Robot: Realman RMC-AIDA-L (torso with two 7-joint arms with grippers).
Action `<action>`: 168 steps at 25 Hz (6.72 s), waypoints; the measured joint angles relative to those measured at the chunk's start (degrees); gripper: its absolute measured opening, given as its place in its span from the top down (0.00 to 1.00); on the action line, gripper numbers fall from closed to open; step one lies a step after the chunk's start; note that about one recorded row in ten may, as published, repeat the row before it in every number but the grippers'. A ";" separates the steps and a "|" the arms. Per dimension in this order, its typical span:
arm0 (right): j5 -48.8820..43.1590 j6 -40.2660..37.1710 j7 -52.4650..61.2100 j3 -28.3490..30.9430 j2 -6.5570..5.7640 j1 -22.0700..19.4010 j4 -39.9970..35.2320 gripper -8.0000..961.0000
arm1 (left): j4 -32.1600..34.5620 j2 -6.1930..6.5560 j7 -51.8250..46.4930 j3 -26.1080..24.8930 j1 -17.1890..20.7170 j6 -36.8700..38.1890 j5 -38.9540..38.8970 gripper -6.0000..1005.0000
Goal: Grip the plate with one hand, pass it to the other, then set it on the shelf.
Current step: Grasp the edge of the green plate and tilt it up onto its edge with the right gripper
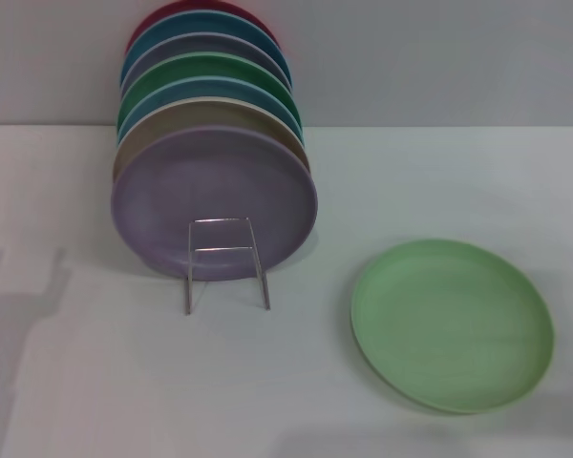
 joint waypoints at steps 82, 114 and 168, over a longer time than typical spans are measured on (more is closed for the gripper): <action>-20.51 126.67 -65.07 78.75 -0.28 -8.63 77.31 0.43 | -0.18 -0.11 -0.06 -0.02 -0.45 0.36 -0.14 0.20; -50.93 175.98 -47.40 98.22 -1.45 8.10 77.01 0.47 | -0.73 0.01 -0.20 -0.53 -0.49 0.52 -0.31 0.20; -51.49 171.29 -47.42 96.32 -1.24 11.64 65.53 0.85 | -0.20 0.15 -0.23 -0.53 -0.92 0.83 -0.30 0.21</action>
